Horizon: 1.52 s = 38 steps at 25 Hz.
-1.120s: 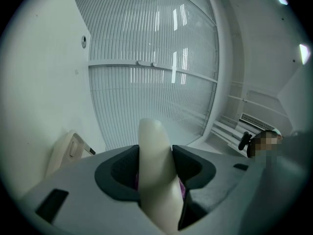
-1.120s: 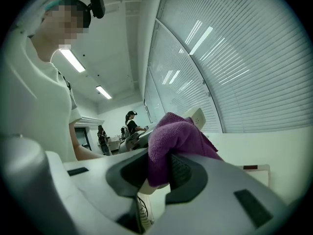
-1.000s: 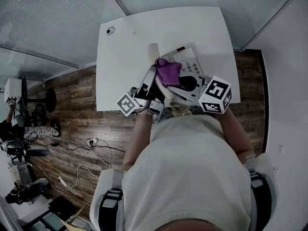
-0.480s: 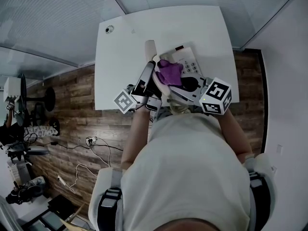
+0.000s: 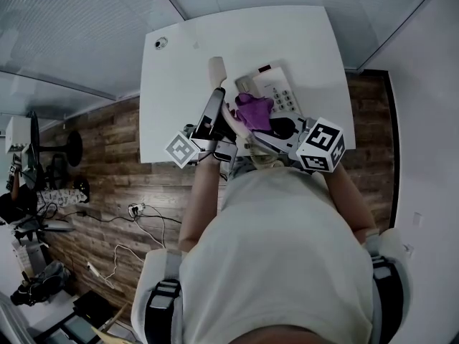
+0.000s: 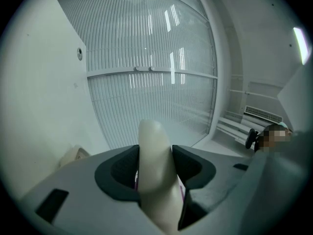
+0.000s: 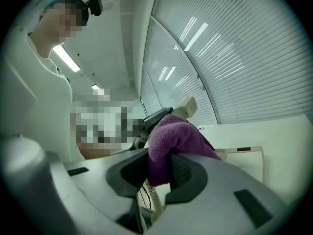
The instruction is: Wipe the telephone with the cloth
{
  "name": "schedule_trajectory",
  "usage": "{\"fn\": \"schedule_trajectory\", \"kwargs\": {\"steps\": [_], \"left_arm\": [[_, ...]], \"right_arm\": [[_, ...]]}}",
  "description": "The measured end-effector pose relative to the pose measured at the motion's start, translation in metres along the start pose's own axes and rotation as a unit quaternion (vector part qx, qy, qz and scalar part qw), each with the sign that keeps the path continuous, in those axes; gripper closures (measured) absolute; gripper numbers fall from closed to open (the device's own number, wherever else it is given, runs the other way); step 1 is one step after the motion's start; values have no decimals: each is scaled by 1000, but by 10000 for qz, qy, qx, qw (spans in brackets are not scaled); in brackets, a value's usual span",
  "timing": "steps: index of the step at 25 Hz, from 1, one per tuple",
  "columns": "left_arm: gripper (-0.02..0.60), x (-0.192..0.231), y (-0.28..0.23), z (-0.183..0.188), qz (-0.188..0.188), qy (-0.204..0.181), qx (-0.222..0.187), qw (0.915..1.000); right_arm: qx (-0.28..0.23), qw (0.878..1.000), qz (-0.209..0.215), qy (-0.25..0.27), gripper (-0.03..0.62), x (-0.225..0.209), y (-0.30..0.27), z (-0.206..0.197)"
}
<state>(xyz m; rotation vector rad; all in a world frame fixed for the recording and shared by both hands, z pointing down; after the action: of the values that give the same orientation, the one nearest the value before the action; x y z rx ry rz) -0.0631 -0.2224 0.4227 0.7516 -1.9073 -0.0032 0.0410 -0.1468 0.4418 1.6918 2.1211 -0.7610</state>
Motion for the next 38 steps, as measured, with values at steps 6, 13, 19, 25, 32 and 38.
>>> {"fn": "schedule_trajectory", "kwargs": {"steps": [6, 13, 19, 25, 32, 38], "left_arm": [[357, 1, 1, 0, 82, -58, -69, 9999], [358, 4, 0, 0, 368, -398, -63, 9985], [358, 11, 1, -5, 748, -687, -6, 9948], [357, 24, -1, -28, 1266, -860, 279, 9878], [358, 53, 5, -55, 2377, -1664, 1024, 9515], [357, 74, 8, -78, 2928, -1885, 1330, 9279]], "right_arm": [[178, 9998, -4, 12, 505, 3, 5, -13], [344, 9993, -124, 6, 505, 0, 13, -26], [202, 9985, -504, 4, 505, -13, 30, -27], [-59, 9922, -1239, 82, 505, -39, 55, -23], [-795, 9745, -2092, 145, 505, -62, 83, 2], [-1042, 9692, -2232, 2, 505, -69, 91, 7]]}}
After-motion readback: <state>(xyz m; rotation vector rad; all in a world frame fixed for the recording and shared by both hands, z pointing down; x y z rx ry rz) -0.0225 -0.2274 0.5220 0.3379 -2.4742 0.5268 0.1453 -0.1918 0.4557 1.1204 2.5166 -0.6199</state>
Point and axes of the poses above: the fingertips, and each gripper's own axes: y backward along the fingers, x to its left, z out of its top, the point moved 2 cm from there along y, backward along the fingers, and after that the axes turned 12 degrees about -y, right-handed, at the moved point
